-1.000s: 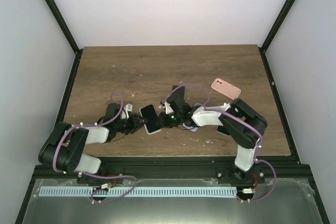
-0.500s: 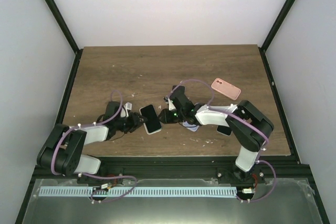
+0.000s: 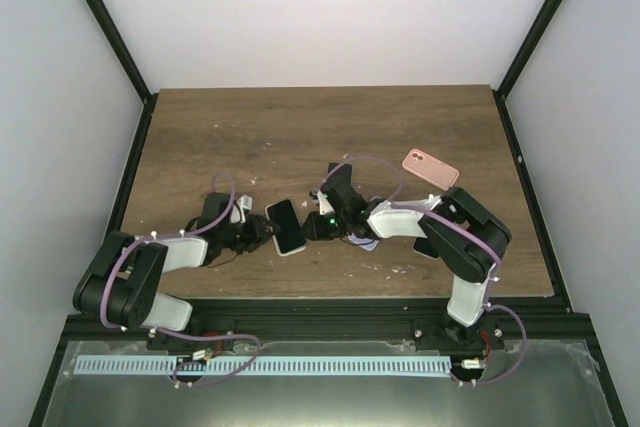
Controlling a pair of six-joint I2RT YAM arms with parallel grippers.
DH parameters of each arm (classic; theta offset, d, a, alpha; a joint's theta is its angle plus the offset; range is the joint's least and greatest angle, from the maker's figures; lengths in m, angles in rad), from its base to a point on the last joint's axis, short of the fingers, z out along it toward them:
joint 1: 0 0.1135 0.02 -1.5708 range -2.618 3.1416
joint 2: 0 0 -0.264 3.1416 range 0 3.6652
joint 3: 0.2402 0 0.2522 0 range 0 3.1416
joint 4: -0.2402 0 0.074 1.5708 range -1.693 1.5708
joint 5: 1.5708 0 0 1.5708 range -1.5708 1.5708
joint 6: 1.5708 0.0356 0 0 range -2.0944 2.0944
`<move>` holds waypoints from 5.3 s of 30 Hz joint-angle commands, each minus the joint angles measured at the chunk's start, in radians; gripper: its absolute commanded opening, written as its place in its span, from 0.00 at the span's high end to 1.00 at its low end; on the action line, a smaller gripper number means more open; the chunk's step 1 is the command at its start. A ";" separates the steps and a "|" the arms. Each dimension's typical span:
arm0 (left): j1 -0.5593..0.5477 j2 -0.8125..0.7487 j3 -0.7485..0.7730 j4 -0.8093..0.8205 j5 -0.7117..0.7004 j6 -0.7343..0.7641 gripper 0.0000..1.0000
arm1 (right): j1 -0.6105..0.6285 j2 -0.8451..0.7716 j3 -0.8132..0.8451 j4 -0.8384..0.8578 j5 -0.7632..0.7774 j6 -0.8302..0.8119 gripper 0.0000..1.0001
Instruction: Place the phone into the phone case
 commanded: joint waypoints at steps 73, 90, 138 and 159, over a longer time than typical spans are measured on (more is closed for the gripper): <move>-0.033 -0.025 -0.035 -0.046 0.051 -0.007 0.56 | -0.010 0.057 -0.076 0.529 -0.264 0.357 0.41; -0.033 -0.054 -0.026 -0.111 0.021 0.029 0.60 | -0.009 0.070 -0.061 0.448 -0.269 0.303 0.59; -0.053 -0.724 0.003 0.056 0.280 -0.208 0.40 | -0.025 -0.547 -0.253 0.682 -0.267 0.326 0.99; -0.060 -0.736 -0.052 0.232 0.293 -0.237 1.00 | -0.018 -0.545 -0.254 0.607 -0.351 0.326 0.60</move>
